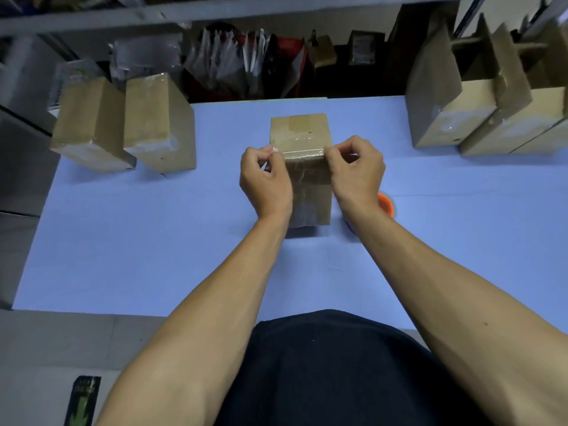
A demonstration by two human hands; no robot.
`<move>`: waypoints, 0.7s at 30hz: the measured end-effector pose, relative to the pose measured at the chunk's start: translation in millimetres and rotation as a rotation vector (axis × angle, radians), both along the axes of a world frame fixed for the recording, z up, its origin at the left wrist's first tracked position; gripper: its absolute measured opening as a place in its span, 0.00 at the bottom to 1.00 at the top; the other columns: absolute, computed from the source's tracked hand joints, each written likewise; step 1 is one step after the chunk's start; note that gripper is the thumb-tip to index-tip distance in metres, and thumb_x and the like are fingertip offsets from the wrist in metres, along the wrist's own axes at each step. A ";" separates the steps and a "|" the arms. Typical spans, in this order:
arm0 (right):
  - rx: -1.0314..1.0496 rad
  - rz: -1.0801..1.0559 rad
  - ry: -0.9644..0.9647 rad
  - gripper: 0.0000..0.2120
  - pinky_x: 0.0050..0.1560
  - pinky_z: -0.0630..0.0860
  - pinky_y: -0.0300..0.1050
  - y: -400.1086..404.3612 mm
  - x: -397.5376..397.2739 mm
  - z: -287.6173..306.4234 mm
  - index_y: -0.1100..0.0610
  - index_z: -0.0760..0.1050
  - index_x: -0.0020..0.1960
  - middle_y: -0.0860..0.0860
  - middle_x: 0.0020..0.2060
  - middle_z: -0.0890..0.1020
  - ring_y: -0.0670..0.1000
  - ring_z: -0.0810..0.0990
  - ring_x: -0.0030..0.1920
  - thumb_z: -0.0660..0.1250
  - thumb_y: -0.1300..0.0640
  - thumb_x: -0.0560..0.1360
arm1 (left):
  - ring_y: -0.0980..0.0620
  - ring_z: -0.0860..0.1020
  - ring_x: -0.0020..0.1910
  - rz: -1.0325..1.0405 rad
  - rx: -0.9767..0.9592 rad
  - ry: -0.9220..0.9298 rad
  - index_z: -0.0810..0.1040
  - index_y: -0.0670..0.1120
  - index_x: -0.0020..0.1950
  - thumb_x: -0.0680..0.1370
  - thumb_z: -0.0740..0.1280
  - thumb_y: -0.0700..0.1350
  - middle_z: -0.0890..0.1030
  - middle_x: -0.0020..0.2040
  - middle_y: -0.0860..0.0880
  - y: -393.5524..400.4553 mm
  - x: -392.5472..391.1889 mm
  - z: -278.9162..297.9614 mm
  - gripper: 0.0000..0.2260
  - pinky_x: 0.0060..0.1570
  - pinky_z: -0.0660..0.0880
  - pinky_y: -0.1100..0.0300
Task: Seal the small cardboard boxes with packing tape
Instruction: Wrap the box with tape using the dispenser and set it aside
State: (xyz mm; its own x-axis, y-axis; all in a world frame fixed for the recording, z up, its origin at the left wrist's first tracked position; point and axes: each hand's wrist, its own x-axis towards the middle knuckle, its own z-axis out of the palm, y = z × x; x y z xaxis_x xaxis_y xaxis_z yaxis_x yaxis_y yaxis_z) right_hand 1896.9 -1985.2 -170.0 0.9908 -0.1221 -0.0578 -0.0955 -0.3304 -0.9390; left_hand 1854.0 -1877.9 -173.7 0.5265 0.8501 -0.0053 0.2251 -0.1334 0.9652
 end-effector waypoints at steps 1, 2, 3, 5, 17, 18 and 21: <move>0.002 -0.002 0.013 0.08 0.43 0.76 0.45 1.4 -1.8 0.8 0.51 0.74 0.33 0.48 0.34 0.81 0.46 0.77 0.37 0.69 0.54 0.69 | 0.54 0.79 0.46 -0.004 0.012 0.000 0.71 0.44 0.40 0.77 0.66 0.38 0.82 0.48 0.48 1.4 -3.2 -2.2 0.08 0.40 0.72 0.73; 0.015 -0.005 0.026 0.08 0.43 0.76 0.45 2.1 -2.6 2.1 0.51 0.73 0.32 0.46 0.33 0.80 0.46 0.76 0.36 0.69 0.55 0.68 | 0.53 0.79 0.45 -0.008 0.014 -0.012 0.70 0.44 0.40 0.76 0.66 0.37 0.81 0.47 0.49 2.1 -4.8 -2.0 0.08 0.39 0.71 0.73; 0.031 -0.006 0.036 0.07 0.42 0.75 0.45 1.6 -3.5 3.7 0.52 0.73 0.33 0.44 0.31 0.79 0.45 0.76 0.35 0.69 0.56 0.67 | 0.53 0.78 0.44 -0.006 0.006 -0.024 0.69 0.44 0.40 0.76 0.66 0.38 0.80 0.46 0.49 2.0 -6.0 -2.3 0.07 0.39 0.70 0.73; 0.067 -0.003 0.065 0.03 0.40 0.74 0.43 -2.9 -5.4 0.4 0.52 0.75 0.37 0.43 0.28 0.77 0.43 0.74 0.33 0.69 0.58 0.68 | 0.60 0.76 0.41 -0.002 -0.052 -0.001 0.70 0.45 0.43 0.75 0.65 0.39 0.78 0.44 0.51 -0.7 -9.8 -5.8 0.05 0.39 0.69 0.71; -0.064 0.226 0.059 0.22 0.59 0.69 0.37 -10.4 -38.0 -26.7 0.54 0.73 0.64 0.46 0.58 0.77 0.46 0.74 0.61 0.69 0.42 0.76 | 0.69 0.78 0.53 -0.379 -0.234 0.186 0.71 0.56 0.70 0.77 0.69 0.54 0.81 0.57 0.62 -20.2 -47.2 -27.5 0.22 0.52 0.73 0.72; -0.076 0.223 0.032 0.22 0.58 0.70 0.35 -10.9 -39.8 -28.1 0.54 0.73 0.63 0.45 0.57 0.77 0.47 0.75 0.61 0.70 0.43 0.75 | 0.71 0.77 0.50 -0.354 -0.197 0.197 0.72 0.56 0.70 0.77 0.68 0.53 0.81 0.55 0.62 -22.8 -48.2 -27.8 0.21 0.48 0.72 0.76; -0.054 0.215 -0.004 0.16 0.57 0.72 0.36 -17.1 -39.1 -29.4 0.54 0.76 0.64 0.43 0.55 0.79 0.46 0.77 0.59 0.68 0.49 0.78 | 0.74 0.75 0.47 -0.319 -0.087 0.222 0.74 0.55 0.69 0.80 0.60 0.53 0.80 0.52 0.63 -23.5 -47.1 -30.6 0.17 0.44 0.68 0.79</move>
State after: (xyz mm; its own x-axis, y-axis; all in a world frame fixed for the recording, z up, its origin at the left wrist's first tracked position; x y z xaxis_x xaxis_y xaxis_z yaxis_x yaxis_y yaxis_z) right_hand 1857.9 -2002.3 -199.5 0.9947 0.0888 -0.0525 -0.0135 -0.3922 -0.9198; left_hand 1806.9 -1901.4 -204.3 0.7421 0.6353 -0.2138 0.3903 -0.1503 0.9083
